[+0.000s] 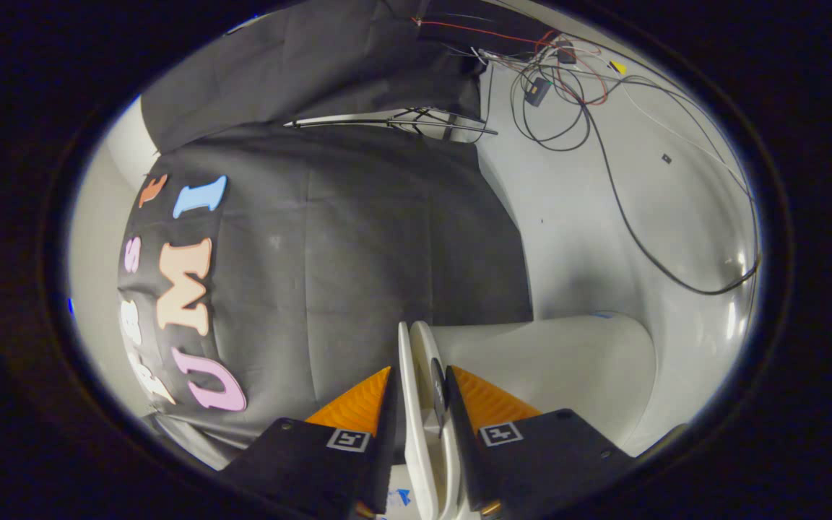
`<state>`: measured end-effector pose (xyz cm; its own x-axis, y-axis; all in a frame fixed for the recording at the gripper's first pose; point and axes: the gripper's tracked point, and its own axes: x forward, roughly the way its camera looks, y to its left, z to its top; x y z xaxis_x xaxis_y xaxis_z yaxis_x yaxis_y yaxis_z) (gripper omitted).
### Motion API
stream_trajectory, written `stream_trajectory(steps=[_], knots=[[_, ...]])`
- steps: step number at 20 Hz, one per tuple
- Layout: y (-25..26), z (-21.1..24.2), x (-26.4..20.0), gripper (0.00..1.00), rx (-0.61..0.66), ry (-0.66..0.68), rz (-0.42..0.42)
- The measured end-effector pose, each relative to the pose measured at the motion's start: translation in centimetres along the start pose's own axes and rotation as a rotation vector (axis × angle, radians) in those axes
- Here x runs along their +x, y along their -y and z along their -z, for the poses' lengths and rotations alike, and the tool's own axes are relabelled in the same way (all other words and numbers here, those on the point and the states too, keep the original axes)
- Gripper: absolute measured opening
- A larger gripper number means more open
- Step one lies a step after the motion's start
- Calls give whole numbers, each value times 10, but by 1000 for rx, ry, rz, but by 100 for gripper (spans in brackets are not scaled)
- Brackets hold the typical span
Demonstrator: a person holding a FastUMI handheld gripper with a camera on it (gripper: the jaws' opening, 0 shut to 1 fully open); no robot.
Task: Open the toilet lid.
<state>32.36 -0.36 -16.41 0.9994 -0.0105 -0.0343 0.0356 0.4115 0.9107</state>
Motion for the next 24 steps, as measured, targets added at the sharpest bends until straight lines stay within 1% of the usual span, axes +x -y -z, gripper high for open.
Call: stream_trajectory(steps=[1,2,5,7,9,10,15,19,22,24], knots=[[7,0,6,37,15,-11,23],[8,3,7,30,27,-24,18],[-1,5,4,6,71,-12,-52],[-16,6,4,7,73,0,-123],[-42,12,-4,8,37,3,-182],[-52,15,-7,10,12,7,-197],[-121,44,-21,12,-177,-22,-270],[-189,86,-38,12,-341,-71,-344],[-228,128,-51,12,-456,-102,-392],[-252,159,-58,12,-531,-126,-409]])
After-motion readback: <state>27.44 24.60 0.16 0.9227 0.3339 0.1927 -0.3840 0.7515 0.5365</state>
